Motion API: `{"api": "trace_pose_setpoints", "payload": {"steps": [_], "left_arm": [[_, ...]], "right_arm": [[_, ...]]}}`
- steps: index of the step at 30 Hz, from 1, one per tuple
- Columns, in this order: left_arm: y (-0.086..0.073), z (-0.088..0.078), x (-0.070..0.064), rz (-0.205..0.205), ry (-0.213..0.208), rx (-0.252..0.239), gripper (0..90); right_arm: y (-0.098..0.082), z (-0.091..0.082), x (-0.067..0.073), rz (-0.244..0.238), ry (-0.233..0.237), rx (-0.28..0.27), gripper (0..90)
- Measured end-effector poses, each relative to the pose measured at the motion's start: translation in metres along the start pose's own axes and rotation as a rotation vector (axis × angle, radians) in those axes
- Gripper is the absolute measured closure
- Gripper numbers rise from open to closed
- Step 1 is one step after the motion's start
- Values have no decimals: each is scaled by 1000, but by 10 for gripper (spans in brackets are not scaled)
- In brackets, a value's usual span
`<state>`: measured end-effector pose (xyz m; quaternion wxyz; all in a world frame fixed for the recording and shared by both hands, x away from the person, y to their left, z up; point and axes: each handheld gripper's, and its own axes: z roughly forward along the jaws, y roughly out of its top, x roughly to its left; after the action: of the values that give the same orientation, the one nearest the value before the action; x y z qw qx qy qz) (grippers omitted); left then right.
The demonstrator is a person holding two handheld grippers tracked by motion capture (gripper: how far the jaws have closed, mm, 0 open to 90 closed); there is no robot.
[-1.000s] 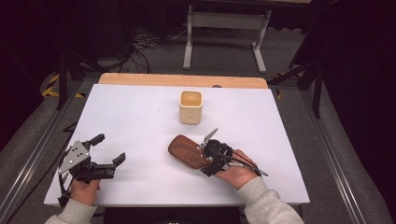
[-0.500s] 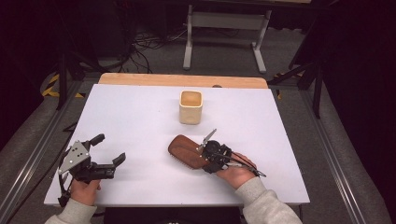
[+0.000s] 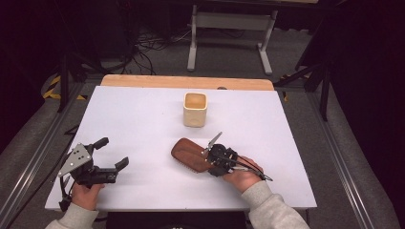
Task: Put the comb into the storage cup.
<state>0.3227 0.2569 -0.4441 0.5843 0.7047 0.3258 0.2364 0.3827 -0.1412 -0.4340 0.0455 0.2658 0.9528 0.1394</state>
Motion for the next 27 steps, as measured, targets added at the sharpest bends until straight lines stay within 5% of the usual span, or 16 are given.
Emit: {"api": "trace_pose_setpoints", "payload": {"steps": [8, 27], "left_arm": [[-1, 2, -2, 35, 15, 27, 1], [0, 4, -4, 43, -17, 86, 1]], "right_arm": [[0, 0, -1, 4, 6, 0, 725], [-3, -3, 2, -7, -17, -29, 728]]}}
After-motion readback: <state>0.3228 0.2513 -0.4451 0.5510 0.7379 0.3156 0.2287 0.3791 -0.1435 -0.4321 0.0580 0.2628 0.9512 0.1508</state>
